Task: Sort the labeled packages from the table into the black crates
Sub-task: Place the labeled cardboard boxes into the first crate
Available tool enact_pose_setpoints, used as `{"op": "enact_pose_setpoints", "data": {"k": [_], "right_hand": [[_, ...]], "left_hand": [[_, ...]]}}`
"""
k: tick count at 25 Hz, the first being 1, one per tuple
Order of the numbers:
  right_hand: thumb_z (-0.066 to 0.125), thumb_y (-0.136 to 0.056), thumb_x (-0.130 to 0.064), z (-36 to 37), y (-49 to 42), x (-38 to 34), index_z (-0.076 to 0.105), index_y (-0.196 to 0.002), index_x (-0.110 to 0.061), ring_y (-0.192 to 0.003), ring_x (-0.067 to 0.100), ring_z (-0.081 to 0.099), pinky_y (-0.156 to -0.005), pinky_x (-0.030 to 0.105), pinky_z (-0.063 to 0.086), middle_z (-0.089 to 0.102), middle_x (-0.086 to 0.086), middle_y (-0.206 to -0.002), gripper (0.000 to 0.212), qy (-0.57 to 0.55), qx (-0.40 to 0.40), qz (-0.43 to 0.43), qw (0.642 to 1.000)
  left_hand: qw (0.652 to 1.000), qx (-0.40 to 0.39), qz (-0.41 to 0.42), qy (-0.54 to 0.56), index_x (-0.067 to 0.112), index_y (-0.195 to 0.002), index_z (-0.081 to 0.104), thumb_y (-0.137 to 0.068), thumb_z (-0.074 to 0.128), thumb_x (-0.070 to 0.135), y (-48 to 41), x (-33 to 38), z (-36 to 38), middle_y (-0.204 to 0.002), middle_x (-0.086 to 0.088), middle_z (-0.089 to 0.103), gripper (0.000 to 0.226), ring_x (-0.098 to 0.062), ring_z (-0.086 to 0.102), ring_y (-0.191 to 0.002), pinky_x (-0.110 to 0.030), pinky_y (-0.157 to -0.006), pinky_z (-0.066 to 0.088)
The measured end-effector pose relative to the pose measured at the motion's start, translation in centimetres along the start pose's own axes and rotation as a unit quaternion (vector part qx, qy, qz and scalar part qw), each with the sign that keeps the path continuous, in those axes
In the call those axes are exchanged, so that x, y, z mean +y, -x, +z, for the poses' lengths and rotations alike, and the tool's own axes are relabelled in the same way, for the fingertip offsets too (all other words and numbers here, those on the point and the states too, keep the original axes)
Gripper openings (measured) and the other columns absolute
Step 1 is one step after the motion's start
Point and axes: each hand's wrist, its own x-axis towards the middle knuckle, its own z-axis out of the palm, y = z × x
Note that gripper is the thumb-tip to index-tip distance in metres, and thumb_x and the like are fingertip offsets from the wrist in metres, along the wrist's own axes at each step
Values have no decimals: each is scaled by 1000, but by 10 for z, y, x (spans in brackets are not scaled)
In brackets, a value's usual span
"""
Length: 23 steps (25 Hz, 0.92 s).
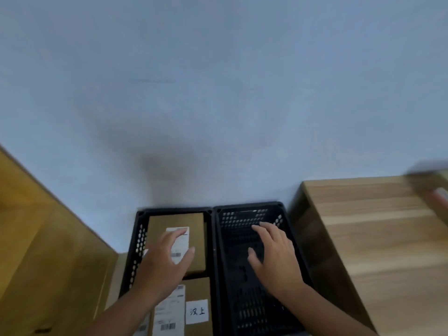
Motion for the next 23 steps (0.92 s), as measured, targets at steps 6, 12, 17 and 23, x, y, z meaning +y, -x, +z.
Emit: {"op": "enact_pose_setpoints", "data": {"k": [6, 12, 17, 23], "right_hand": [[63, -94, -37, -70, 70, 57, 54, -143, -24, -136, 18, 46, -111, 37, 40, 49, -4, -146, 51, 40, 80, 96, 991], [63, -93, -37, -119, 137, 130, 55, -140, -25, -132, 19, 49, -109, 36, 42, 50, -4, -144, 49, 17, 147, 181, 972], [56, -97, -42, -156, 201, 233, 46, -147, -29, -137, 9, 41, -114, 30, 36, 42, -12, -148, 52, -10, 191, 239, 952], [57, -96, -37, -212, 278, 388, 48, -145, -27, -135, 11, 43, -112, 27, 34, 44, -11, -146, 51, -33, 213, 278, 936]], "left_hand": [[988, -54, 144, -13, 45, -144, 44, -94, 54, 61, 3, 98, 54, -145, 22, 44, 53, -7, 47, -133, -33, -107, 43], [961, -127, 246, -13, 43, -144, 45, -95, 55, 59, 37, 206, 132, -143, 23, 45, 53, -5, 45, -134, -31, -111, 40], [941, -182, 283, -19, 45, -143, 44, -93, 56, 60, 74, 294, 222, -140, 29, 44, 53, -1, 44, -132, -33, -110, 41], [937, -209, 279, -12, 46, -140, 45, -91, 60, 57, 142, 409, 356, -135, 26, 46, 52, -3, 45, -130, -34, -109, 41]]}}
